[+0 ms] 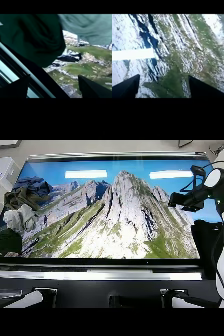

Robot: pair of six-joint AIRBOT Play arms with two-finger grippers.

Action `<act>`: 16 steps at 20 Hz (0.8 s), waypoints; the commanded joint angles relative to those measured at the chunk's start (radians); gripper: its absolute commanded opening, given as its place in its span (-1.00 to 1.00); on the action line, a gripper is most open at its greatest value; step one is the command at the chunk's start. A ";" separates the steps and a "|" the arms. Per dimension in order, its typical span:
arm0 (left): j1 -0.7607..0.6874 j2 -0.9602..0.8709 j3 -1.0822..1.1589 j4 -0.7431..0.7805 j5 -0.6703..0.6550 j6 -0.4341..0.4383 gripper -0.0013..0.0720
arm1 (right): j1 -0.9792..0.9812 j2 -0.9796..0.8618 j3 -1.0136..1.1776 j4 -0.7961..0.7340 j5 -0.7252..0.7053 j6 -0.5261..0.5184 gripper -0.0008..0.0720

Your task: Fold the clothes and pants, and hang the long-sleeved shirts on hangers.

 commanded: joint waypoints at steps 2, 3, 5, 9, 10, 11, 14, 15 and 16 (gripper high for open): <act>0.172 -0.009 -0.159 -0.099 0.187 0.018 1.00 | 0.001 -0.002 0.000 0.104 0.034 0.003 0.88; 0.172 -0.019 -0.201 -0.116 0.238 0.029 1.00 | 0.001 -0.002 0.000 0.129 0.037 0.008 0.88; 0.171 -0.052 -0.261 -0.149 0.280 0.044 1.00 | 0.001 -0.002 0.000 0.161 0.051 0.033 0.88; 0.172 -0.122 -0.299 -0.143 0.296 0.044 1.00 | 0.002 -0.002 0.000 0.178 0.113 0.064 0.88; 0.171 -0.126 -0.299 -0.145 0.312 0.050 0.99 | 0.002 -0.002 0.000 0.179 0.137 0.064 0.88; 0.171 -0.126 -0.299 -0.146 0.331 0.072 0.98 | 0.002 -0.002 0.000 0.179 0.158 0.064 0.88; 0.172 -0.125 -0.297 -0.146 0.316 0.126 -0.62 | 0.002 -0.002 0.000 0.179 0.200 0.068 0.88; 0.172 -0.123 -0.288 -0.147 0.282 0.138 -0.91 | 0.002 -0.002 0.000 0.178 0.207 0.071 0.88; 0.172 -0.114 -0.270 -0.162 0.255 0.143 -0.91 | 0.002 -0.002 0.000 0.178 0.208 0.071 0.88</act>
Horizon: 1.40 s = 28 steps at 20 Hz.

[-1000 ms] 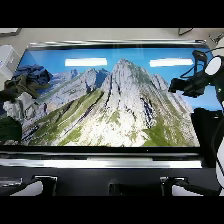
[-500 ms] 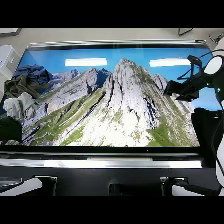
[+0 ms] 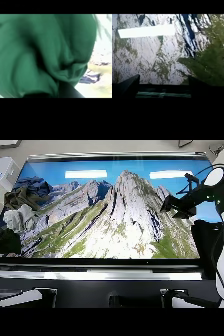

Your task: Fold the clothes and pants, and hang the long-sleeved shirts on hangers.

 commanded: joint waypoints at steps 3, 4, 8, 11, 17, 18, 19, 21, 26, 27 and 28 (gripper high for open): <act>0.001 0.111 0.145 -0.185 0.026 0.047 -0.91 | 0.001 0.000 0.000 0.003 0.018 0.008 0.87; -0.002 0.166 0.206 -0.278 0.097 0.024 -0.91 | 0.001 -0.001 0.000 0.003 0.008 0.008 0.87; -0.150 0.428 0.372 -0.558 0.298 0.107 -0.91 | 0.001 -0.001 0.000 0.003 -0.033 0.001 0.87; -0.457 0.601 0.373 -0.582 0.394 0.108 -0.91 | 0.001 -0.001 0.000 0.003 -0.034 0.001 0.87; -1.181 0.554 0.343 -0.375 0.523 0.107 -0.91 | 0.001 0.000 0.000 0.002 0.025 -0.015 0.87; -1.259 0.511 0.315 -0.341 0.523 0.107 -0.91 | 0.001 0.000 0.000 0.002 0.041 -0.026 0.87; -1.328 0.452 0.277 -0.327 0.523 0.107 -0.91 | 0.001 0.002 0.000 0.001 0.059 -0.040 0.87; -1.433 0.307 0.191 -0.330 0.523 0.103 -0.91 | 0.001 0.003 0.000 -0.019 0.098 -0.053 0.87; -1.671 -0.165 0.152 -0.635 0.537 0.105 -0.90 | 0.001 0.003 0.000 -0.156 0.135 -0.064 0.88; -1.714 -0.238 0.170 -0.708 0.528 0.105 -0.76 | 0.001 0.003 0.000 -0.197 0.135 -0.064 0.88; -1.739 -0.288 0.193 -0.768 0.502 0.112 -0.24 | 0.001 0.003 0.000 -0.229 0.133 -0.064 0.88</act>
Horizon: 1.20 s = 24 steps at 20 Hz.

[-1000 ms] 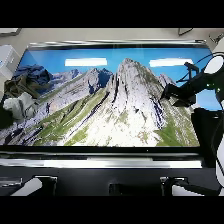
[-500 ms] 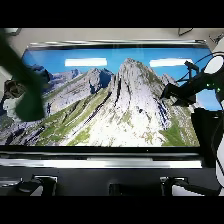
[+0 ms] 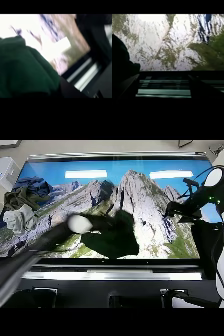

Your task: Fold the clothes and pants, and hang the long-sleeved shirts on hangers.

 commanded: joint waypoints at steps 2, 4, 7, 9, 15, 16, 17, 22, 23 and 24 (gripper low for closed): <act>-0.115 -0.238 0.078 -0.239 -0.101 0.079 0.87 | 0.001 0.000 0.000 -0.130 -0.005 -0.005 0.88; -0.027 -0.218 0.142 -0.227 -0.219 0.151 0.87 | 0.001 0.000 0.000 -0.124 -0.028 -0.004 0.88; 0.209 -0.152 0.227 -0.103 -0.439 0.160 0.87 | 0.001 0.000 0.000 -0.037 -0.063 -0.007 0.89; 0.376 -0.110 0.233 -0.005 -0.559 0.145 0.87 | 0.001 -0.002 -0.010 0.057 -0.098 -0.035 0.94; 0.675 -0.104 0.100 0.155 -0.828 0.089 0.82 | 0.001 -0.025 -0.213 0.293 -0.204 -0.109 0.98; 0.690 -0.102 0.044 0.154 -0.829 0.093 0.82 | 0.001 -0.028 -0.249 0.299 -0.194 -0.132 0.98; 0.696 -0.102 -0.007 0.154 -0.826 0.109 0.82 | 0.001 -0.029 -0.282 0.280 -0.193 -0.140 0.98; 0.662 -0.103 -0.211 0.107 -0.693 0.154 0.82 | 0.001 -0.029 -0.355 0.115 -0.147 -0.134 0.98; 0.651 -0.103 -0.235 0.101 -0.674 0.161 0.82 | 0.001 -0.029 -0.359 0.098 -0.126 -0.132 0.98; 0.641 -0.103 -0.254 0.100 -0.656 0.161 0.82 | 0.001 -0.029 -0.366 0.089 -0.111 -0.130 0.98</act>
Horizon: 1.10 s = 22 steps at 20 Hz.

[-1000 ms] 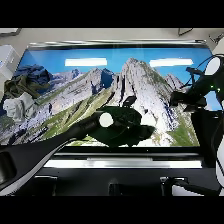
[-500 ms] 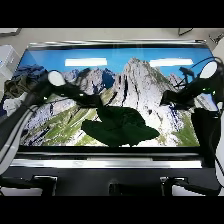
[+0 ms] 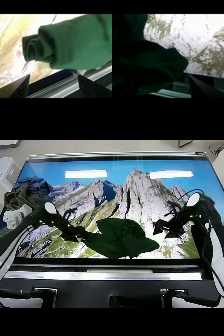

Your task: Fold the clothes and pants, and hang the long-sleeved shirts on hangers.

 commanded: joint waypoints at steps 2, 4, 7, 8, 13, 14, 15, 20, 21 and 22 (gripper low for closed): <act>-0.039 0.000 -0.109 -0.031 0.114 0.019 0.82 | 0.001 -0.001 -0.056 -0.056 0.055 0.016 0.98; -0.065 -0.002 -0.121 -0.072 0.183 0.017 0.81 | 0.001 0.000 -0.102 -0.040 0.053 0.016 0.99; -0.108 -0.002 -0.121 -0.093 0.287 -0.037 0.50 | 0.001 0.000 -0.171 -0.002 0.016 0.016 0.99; -0.121 -0.002 -0.121 -0.093 0.318 -0.058 0.34 | 0.001 -0.001 -0.182 0.023 -0.007 0.016 0.99; -0.143 0.001 -0.121 -0.093 0.361 -0.087 -0.90 | 0.001 -0.001 -0.260 0.111 -0.138 0.079 0.98; -0.143 0.005 -0.121 -0.093 0.357 -0.079 -0.90 | 0.001 -0.001 -0.288 0.116 -0.156 0.093 0.97; -0.143 0.010 -0.121 -0.093 0.355 -0.077 -0.91 | 0.001 -0.001 -0.317 0.125 -0.174 0.101 0.83; -0.142 0.124 -0.082 -0.002 0.357 -0.045 -0.91 | -0.001 0.053 -0.288 0.113 -0.179 0.052 -0.87; -0.138 0.177 -0.047 0.057 0.356 -0.045 -0.91 | -0.001 0.085 -0.237 0.085 -0.174 0.045 -0.87; -0.129 0.240 0.000 0.114 0.356 -0.045 -0.91 | -0.002 0.126 -0.159 0.029 -0.179 0.045 -0.87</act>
